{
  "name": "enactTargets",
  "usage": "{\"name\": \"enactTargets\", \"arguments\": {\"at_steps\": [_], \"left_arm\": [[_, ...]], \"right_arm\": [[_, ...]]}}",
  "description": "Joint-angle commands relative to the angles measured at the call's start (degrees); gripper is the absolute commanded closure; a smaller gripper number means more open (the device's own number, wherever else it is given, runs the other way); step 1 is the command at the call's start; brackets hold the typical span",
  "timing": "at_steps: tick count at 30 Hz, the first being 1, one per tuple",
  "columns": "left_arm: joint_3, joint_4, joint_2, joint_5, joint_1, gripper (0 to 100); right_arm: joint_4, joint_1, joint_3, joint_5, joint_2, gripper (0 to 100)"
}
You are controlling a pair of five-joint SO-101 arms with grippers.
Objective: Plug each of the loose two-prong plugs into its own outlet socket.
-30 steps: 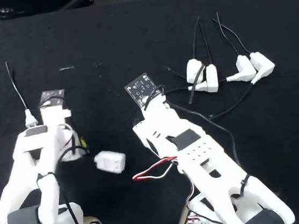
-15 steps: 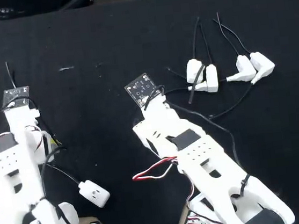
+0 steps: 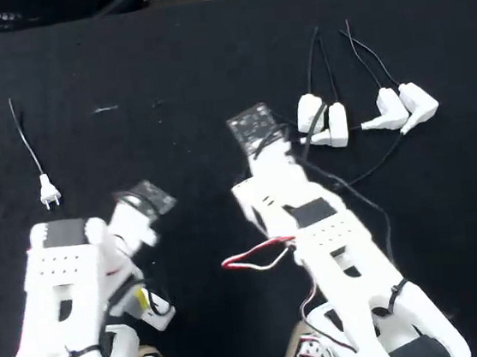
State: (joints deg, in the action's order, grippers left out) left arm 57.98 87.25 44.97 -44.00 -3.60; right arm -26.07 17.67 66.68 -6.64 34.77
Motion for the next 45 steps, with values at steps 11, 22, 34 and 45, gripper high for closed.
{"name": "enactTargets", "arguments": {"at_steps": [11,22,34,45], "left_arm": [[14.37,-33.58,0.44,14.59,7.6,78],[6.81,-42.64,0.97,21.19,-8.92,78],[-7.34,-2.64,0.26,-11.25,-15.43,78],[-0.92,-1.14,0.26,-28.13,-15.69,78]], "right_arm": [[-0.35,-1.67,-2.07,0.44,2.33,75.4],[-0.35,-1.67,-1.98,0.44,2.33,75.4],[-0.35,-1.58,-1.98,0.44,2.33,75.4],[-0.35,-1.67,-1.8,0.44,2.33,75.4]]}}
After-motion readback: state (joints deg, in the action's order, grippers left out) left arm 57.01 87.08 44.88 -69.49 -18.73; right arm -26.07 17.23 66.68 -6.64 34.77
